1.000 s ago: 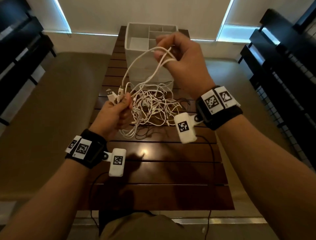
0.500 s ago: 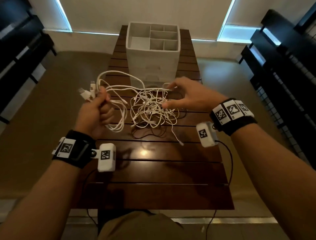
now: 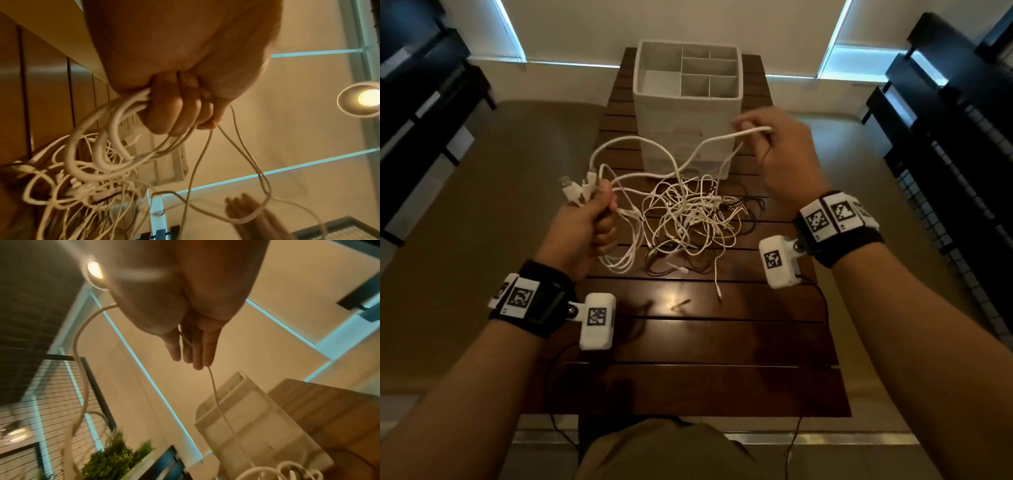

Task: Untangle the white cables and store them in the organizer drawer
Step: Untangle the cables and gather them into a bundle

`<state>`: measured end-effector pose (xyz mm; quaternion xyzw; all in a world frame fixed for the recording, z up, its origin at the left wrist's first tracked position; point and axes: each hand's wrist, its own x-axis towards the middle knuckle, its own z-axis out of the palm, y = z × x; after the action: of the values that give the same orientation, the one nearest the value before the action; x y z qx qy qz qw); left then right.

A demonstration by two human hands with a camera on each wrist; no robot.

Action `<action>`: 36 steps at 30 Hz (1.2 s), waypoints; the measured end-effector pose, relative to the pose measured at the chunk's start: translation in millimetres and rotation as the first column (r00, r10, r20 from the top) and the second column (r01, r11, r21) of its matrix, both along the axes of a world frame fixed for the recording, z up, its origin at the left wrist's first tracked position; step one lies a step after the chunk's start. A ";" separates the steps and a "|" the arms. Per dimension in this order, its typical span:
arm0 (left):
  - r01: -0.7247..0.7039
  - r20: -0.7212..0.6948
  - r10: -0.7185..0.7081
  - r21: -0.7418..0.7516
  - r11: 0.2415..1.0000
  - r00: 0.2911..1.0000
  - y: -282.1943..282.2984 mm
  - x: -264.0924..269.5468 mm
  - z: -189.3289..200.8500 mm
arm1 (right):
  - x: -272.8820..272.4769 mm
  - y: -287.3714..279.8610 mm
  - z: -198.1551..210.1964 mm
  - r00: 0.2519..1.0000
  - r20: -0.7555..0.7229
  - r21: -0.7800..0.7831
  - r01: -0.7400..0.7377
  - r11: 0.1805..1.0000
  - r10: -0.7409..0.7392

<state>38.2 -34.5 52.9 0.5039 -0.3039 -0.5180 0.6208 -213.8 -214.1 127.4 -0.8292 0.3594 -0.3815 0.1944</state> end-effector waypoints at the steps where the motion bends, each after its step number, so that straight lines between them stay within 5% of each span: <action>1: 0.007 0.014 -0.007 0.022 1.000 1.000 -1.0 -6.1 -3.0 | 0.6 4.2 9.2 0.998 0.054 -0.049 -0.035 0.998 0.037; 6: 0.054 0.074 -0.062 0.101 0.993 0.995 -4.9 -30.8 -8.4 | 4.6 13.5 24.3 0.995 -0.024 -0.214 -0.103 0.971 0.100; 12: 0.034 0.093 -0.049 0.155 0.987 0.994 -6.0 -29.5 -13.4 | -0.3 25.0 65.3 0.980 0.144 -0.542 -0.038 0.839 0.137; 17: 0.018 0.061 -0.028 0.159 0.987 0.998 -4.2 -29.3 -14.4 | -4.6 35.8 76.5 0.978 0.161 -0.626 -0.005 0.780 0.135; 20: 0.065 0.061 -0.075 0.145 0.987 0.995 -2.1 -30.2 -8.6 | -4.9 48.2 56.0 1.000 -0.001 -0.471 -0.006 0.882 0.006; 22: 0.133 0.081 -0.145 0.131 0.982 0.986 -1.1 -31.0 -1.7 | -8.2 47.2 32.8 0.949 -0.298 -0.254 0.026 0.967 -0.104; 25: 0.219 0.118 -0.235 0.137 0.966 0.965 -0.7 -32.4 6.5 | -16.9 34.3 -6.3 0.715 -0.690 -0.031 0.127 0.991 -0.113; 29: 0.302 0.197 -0.356 0.260 0.917 0.913 -6.2 -38.9 8.6 | -28.3 29.3 -30.3 0.460 -0.888 0.112 0.159 0.981 0.027; 30: 0.320 0.219 -0.391 0.301 0.898 0.894 -7.1 -41.5 7.9 | -28.5 30.5 -29.2 0.465 -0.885 0.097 0.141 0.985 0.020; 32: 0.341 0.241 -0.442 0.365 0.866 0.864 -9.2 -48.2 7.2 | -27.0 38.8 -20.7 0.632 -0.775 0.039 0.003 0.999 0.028; 34: 0.356 0.239 -0.460 0.375 0.856 0.855 -11.9 -54.7 10.0 | -17.2 57.3 -12.5 0.769 -0.564 0.184 -0.238 0.954 0.301; 36: 0.366 0.234 -0.462 0.357 0.859 0.855 -13.8 -58.1 15.5 | -2.7 76.6 -22.3 0.756 -0.413 0.374 -0.368 0.851 0.509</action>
<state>-19.9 -48.3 68.4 0.5892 -0.4181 -0.5943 0.3534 -216.5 -137.6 105.1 -0.9254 0.2390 -0.0453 0.2908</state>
